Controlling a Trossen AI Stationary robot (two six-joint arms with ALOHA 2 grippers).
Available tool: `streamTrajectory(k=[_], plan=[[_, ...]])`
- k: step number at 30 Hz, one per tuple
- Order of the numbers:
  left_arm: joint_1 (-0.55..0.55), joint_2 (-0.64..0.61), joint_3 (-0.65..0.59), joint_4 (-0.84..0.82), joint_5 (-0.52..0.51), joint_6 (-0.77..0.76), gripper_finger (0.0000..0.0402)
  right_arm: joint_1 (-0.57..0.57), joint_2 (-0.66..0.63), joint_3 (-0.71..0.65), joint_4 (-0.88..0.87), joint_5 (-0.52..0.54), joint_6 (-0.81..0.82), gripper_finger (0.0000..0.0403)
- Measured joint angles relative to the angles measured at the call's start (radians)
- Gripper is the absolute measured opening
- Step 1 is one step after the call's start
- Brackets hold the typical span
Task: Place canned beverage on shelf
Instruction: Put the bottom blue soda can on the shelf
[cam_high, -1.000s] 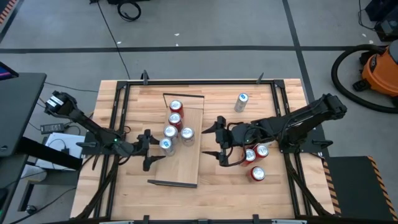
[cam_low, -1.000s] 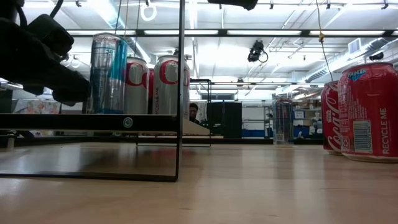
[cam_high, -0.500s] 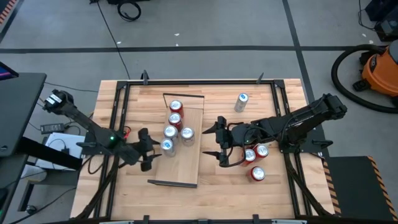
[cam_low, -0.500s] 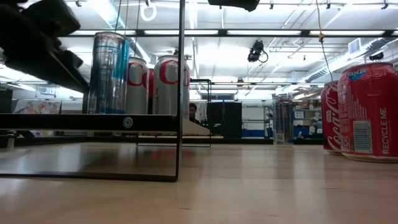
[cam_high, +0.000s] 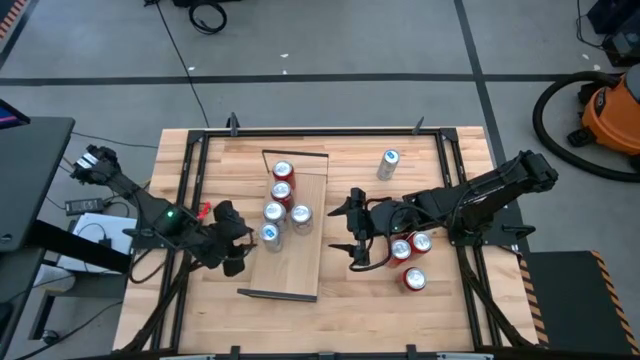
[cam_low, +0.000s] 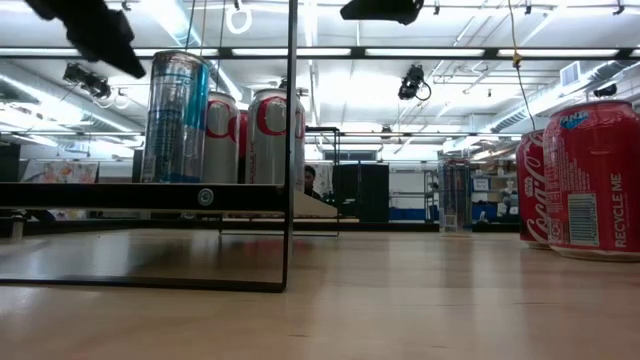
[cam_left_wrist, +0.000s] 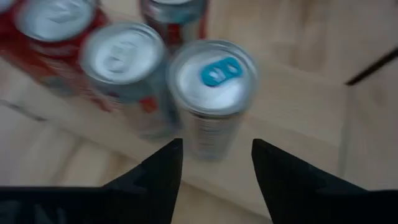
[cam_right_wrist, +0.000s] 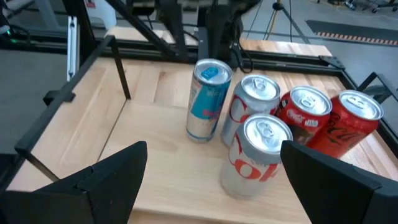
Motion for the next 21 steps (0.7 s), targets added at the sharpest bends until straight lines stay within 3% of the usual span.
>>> streamTrajectory(k=[3, 11, 15, 21], plan=[[0.001, 0.059, 0.094, -0.117, -0.031, -0.020, 0.0195, 0.000, 0.000, 0.000, -0.007, 0.000, -0.002, 0.0380], [0.003, 0.162, 0.274, -0.158, -0.018, -0.016, 0.0203, -0.001, 0.000, -0.011, -0.003, 0.010, -0.054, 0.0380], [0.036, 0.186, 0.324, -0.152, -0.018, -0.014, 0.0233, -0.002, 0.001, -0.038, 0.011, 0.074, -0.097, 0.0380], [0.104, 0.270, 0.379, -0.169, 0.029, 0.059, 0.0286, -0.003, 0.002, -0.102, 0.104, 0.078, -0.140, 0.0380]])
